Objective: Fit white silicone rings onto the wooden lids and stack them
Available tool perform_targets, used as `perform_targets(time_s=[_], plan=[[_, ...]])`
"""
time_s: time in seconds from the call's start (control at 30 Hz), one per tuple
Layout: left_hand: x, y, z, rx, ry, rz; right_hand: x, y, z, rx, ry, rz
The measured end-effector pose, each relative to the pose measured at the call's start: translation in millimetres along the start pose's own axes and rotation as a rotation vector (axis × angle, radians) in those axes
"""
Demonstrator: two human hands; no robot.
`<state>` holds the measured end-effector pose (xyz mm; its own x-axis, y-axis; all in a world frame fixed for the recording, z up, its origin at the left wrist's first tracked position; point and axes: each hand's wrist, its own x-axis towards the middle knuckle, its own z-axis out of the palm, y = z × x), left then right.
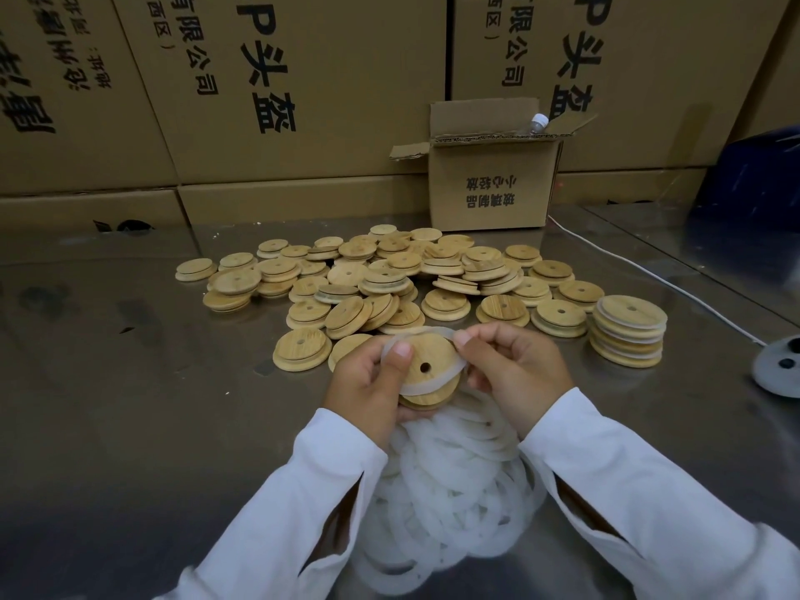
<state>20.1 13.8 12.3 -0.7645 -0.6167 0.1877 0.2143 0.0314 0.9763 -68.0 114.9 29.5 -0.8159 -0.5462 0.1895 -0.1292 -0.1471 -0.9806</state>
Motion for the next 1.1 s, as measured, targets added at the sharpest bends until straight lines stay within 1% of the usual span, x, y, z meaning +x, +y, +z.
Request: perform_targets(time_s=[0.23, 0.37, 0.47, 0.67, 0.77, 0.9, 1.03, 1.1], plan=[[2, -1, -2, 0.003, 0.050, 0.019, 1, 0, 0, 0.012, 0.008, 0.068], [2, 0, -5, 0.082, 0.059, 0.055, 1, 1, -1, 0.037, 0.025, 0.084], [2, 0, -4, 0.048, 0.050, 0.034, 0, 1, -1, 0.021, 0.015, 0.078], [3, -1, -4, -0.036, 0.092, -0.011, -2, 1, 0, -0.012, -0.021, 0.044], [4, -3, -3, -0.055, 0.087, -0.016, -3, 3, 1, -0.068, 0.004, 0.013], [5, -5, -2, -0.066, 0.099, -0.014, -7, 8, 3, -0.239, 0.081, -0.089], [8, -5, -4, -0.188, 0.099, -0.044, -11, 9, 5, -0.369, 0.084, -0.145], [8, -4, -4, -0.265, 0.070, -0.065, -11, 8, 4, -0.365, 0.105, -0.136]])
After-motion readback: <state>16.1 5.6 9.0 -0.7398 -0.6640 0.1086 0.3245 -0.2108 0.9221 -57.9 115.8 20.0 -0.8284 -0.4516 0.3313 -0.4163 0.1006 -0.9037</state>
